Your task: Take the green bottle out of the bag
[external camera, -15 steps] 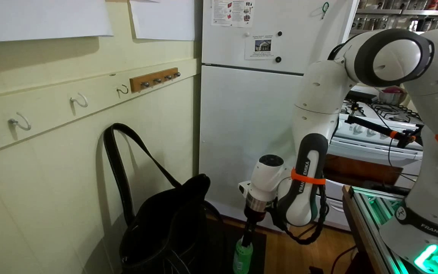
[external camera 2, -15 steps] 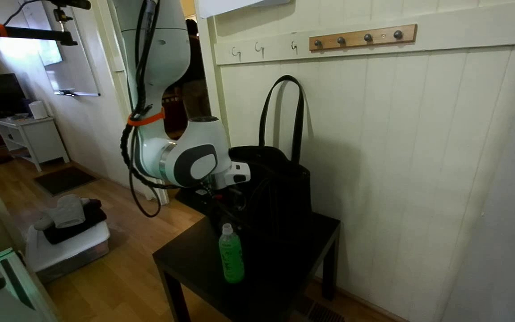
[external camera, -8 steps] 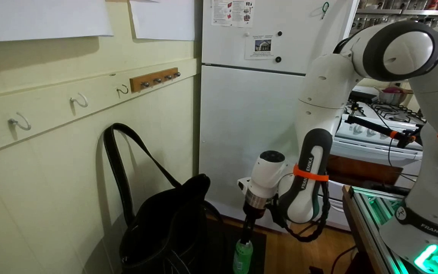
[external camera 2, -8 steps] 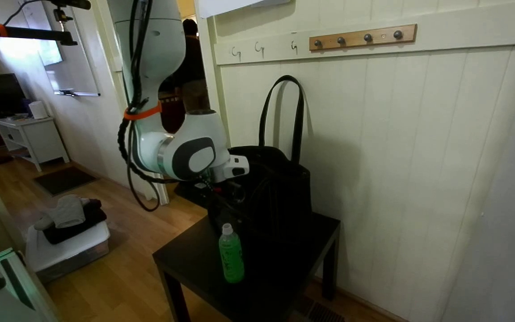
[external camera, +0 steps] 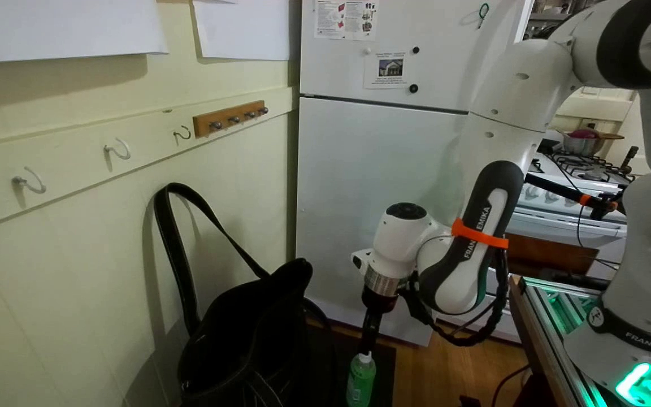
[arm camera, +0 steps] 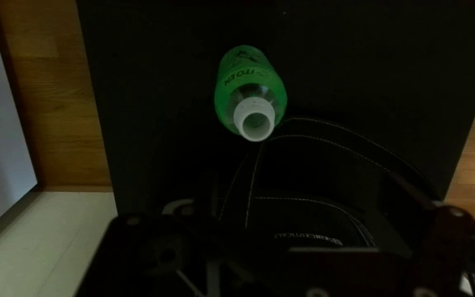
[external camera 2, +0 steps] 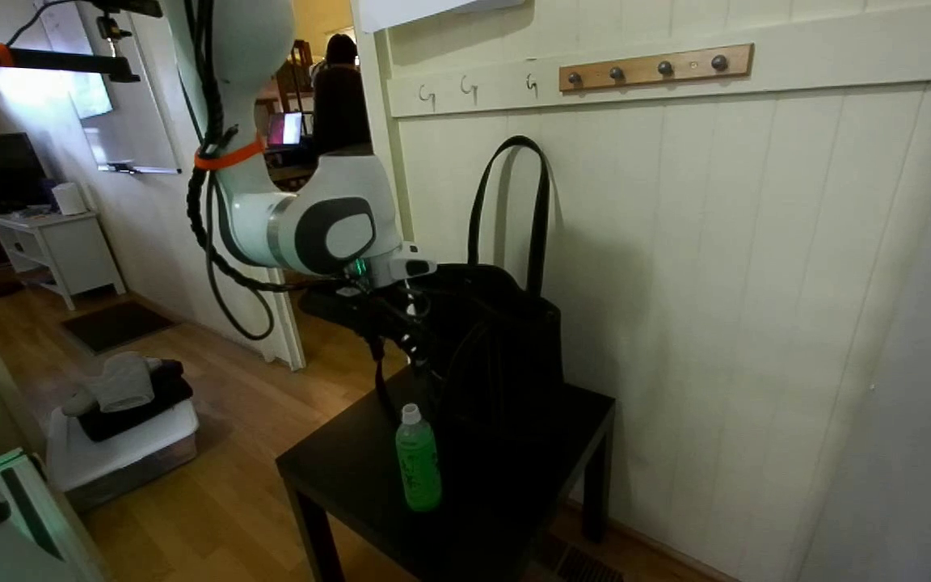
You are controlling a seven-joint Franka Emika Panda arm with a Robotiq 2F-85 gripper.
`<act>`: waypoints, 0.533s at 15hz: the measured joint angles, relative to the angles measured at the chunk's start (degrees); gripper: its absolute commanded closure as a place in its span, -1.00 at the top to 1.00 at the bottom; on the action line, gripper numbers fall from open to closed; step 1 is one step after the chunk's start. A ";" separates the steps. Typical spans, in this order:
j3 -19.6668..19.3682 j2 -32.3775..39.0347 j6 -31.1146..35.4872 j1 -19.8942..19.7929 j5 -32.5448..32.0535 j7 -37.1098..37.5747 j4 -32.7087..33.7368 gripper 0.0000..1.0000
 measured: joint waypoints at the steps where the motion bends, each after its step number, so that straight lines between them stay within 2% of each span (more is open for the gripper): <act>1: 0.01 -1.36 -1.85 0.38 0.00 0.00 -0.09 1.00; 8: -0.48 -8.96 -12.47 3.09 -0.28 1.41 -0.46 1.00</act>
